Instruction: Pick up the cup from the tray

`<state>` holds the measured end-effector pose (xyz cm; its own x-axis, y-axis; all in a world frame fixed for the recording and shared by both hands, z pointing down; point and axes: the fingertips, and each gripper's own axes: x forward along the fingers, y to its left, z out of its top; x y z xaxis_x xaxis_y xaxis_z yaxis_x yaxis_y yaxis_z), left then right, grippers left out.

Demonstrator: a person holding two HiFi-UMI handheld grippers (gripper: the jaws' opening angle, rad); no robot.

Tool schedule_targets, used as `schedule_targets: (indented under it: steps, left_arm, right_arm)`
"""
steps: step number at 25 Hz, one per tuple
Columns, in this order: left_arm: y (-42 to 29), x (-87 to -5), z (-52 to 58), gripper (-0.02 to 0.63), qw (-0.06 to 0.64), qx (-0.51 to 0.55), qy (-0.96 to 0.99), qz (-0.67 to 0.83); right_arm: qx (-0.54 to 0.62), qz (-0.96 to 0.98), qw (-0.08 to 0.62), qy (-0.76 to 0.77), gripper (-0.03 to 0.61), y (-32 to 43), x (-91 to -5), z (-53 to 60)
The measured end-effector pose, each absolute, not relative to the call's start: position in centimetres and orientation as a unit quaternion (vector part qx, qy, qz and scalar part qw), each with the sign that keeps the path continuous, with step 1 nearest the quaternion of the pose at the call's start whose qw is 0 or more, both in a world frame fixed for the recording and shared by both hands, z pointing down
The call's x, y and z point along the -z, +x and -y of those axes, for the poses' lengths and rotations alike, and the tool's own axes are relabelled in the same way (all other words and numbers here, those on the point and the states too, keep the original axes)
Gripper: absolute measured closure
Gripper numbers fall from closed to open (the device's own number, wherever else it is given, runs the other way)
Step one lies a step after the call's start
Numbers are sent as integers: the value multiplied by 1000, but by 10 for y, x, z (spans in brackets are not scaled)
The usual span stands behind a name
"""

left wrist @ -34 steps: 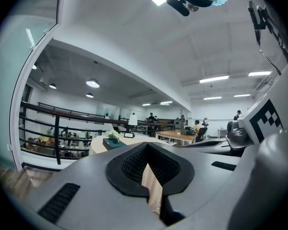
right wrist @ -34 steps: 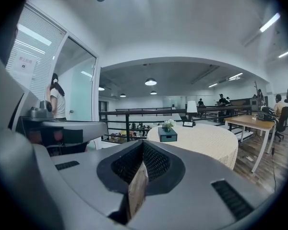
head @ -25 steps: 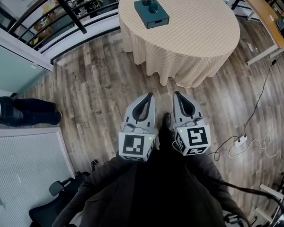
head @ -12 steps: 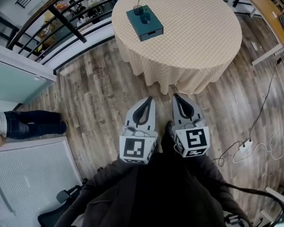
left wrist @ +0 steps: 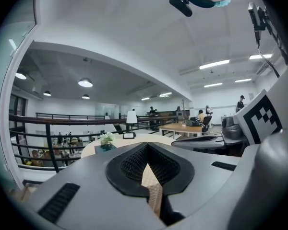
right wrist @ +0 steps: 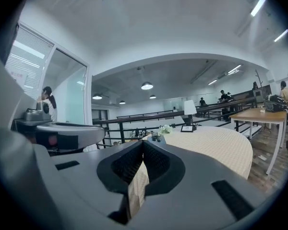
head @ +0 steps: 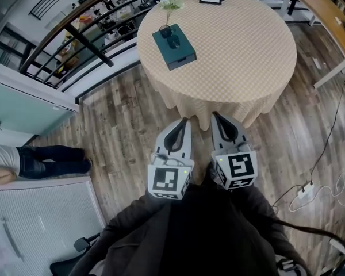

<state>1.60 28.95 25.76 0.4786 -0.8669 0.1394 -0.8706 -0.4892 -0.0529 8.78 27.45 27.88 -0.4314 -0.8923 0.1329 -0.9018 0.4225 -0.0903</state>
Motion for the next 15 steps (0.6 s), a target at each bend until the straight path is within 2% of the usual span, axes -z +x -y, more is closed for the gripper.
schedule_targets:
  steps: [15]
  left_arm:
    - [-11,-273,-243,609,42,-81,829,552]
  right_arm:
    - [-96,867,53,485,571,61,-298,-223]
